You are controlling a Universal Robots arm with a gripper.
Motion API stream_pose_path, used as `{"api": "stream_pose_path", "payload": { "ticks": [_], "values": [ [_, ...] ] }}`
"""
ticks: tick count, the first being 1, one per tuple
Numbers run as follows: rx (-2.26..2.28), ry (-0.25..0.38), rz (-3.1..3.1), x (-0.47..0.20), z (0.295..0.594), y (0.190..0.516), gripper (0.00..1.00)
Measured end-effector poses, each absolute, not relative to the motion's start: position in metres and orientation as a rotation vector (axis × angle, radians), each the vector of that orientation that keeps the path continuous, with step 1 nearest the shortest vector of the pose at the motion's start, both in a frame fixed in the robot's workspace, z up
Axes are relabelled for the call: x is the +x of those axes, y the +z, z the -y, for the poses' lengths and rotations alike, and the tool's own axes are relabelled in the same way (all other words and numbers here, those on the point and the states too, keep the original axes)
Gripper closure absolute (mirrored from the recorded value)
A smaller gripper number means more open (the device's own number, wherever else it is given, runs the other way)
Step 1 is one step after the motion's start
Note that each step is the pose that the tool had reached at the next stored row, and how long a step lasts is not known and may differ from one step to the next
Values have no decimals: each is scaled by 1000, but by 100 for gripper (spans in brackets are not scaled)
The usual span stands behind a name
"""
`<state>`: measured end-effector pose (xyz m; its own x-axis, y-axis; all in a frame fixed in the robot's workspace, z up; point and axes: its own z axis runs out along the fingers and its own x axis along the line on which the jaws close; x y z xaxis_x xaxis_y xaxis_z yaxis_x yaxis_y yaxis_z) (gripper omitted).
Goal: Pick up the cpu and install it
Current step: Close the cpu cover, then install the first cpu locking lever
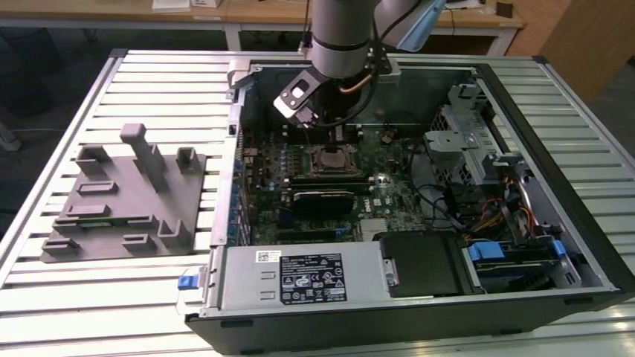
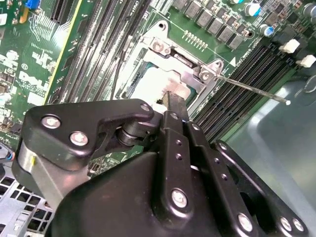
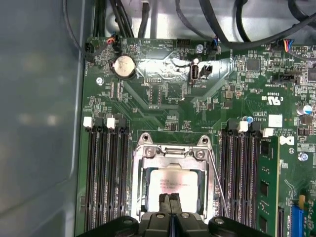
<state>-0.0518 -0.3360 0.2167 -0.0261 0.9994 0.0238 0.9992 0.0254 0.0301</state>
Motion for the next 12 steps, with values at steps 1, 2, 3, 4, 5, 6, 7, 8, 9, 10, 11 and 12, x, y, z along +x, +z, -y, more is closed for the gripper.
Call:
{"api": "stream_pose_path", "payload": {
  "ticks": [1,2,3,4,5,6,7,8,9,10,11,12],
  "values": [
    [2189,60,-2247,-51,336,217,89],
    [2189,60,-2247,-51,336,217,89],
    [2189,60,-2247,-50,336,217,89],
    [2189,60,-2247,-49,336,217,89],
    [2189,60,-2247,-48,336,217,89],
    [2190,60,-2247,-48,336,217,89],
    [2190,60,-2246,-48,336,217,89],
    [2190,60,-2246,-48,336,218,89],
    [2190,60,-2247,-48,336,219,89],
    [2189,60,-2247,-48,336,221,89],
    [2189,60,-2247,-48,336,222,89],
    [2190,60,-2247,-48,336,224,89]
  ]
}}
